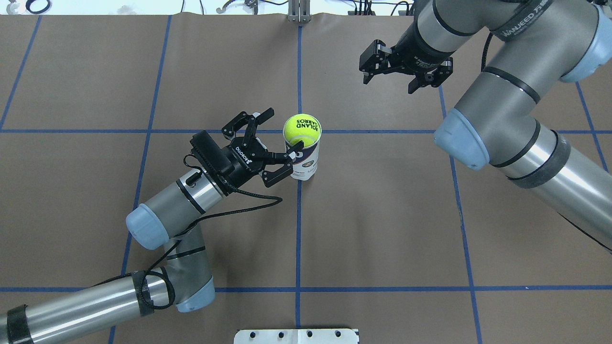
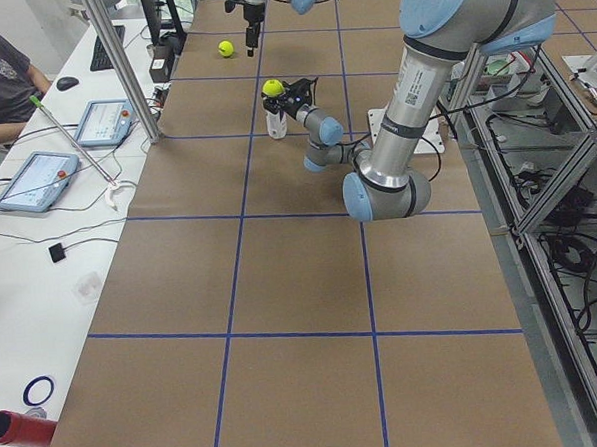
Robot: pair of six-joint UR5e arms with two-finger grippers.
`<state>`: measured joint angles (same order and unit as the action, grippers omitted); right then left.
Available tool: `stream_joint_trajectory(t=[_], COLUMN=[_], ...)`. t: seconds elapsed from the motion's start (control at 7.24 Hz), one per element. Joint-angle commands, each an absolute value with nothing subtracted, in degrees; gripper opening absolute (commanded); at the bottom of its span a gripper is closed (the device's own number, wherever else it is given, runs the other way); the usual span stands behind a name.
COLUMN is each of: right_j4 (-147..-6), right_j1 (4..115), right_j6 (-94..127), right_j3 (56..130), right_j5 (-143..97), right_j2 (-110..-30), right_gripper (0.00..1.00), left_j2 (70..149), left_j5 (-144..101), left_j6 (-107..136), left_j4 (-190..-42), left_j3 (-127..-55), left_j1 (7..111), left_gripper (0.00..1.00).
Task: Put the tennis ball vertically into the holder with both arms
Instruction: 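Move the right gripper to the second yellow ball and grasp it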
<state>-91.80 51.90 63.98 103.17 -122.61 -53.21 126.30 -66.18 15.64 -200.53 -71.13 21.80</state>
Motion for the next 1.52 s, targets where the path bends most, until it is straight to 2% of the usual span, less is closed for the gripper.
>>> stream_joint_trajectory(t=[0.0,0.55,0.83,1.11,1.38], right_j4=[-91.50,-88.10,-77.48,-75.69,-65.09], right_j1=[56.84,68.45,69.60,70.75,69.53], right_j6=[56.49,36.25,32.37,24.79,24.79], right_j3=[99.44,79.86,67.21,60.32,49.72], right_j5=[-123.48,-127.27,-127.18,-124.91,-122.97], right_j2=[-55.19,-54.67,-54.75,-54.67,-52.93], right_gripper=[1.00,1.00,1.00,1.00,0.99], left_j2=[126.21,126.12,126.12,126.12,126.12], left_j5=[-66.18,-66.18,-66.09,-66.09,-66.09], left_j6=[15.64,15.65,15.64,15.73,15.65], left_j4=[-200.48,-200.48,-200.48,-200.48,-200.48], left_j3=[-71.46,-71.37,-71.45,-71.45,-71.37], left_j1=[21.80,21.80,21.71,21.71,21.71], left_gripper=[0.99,0.99,0.99,0.99,0.99])
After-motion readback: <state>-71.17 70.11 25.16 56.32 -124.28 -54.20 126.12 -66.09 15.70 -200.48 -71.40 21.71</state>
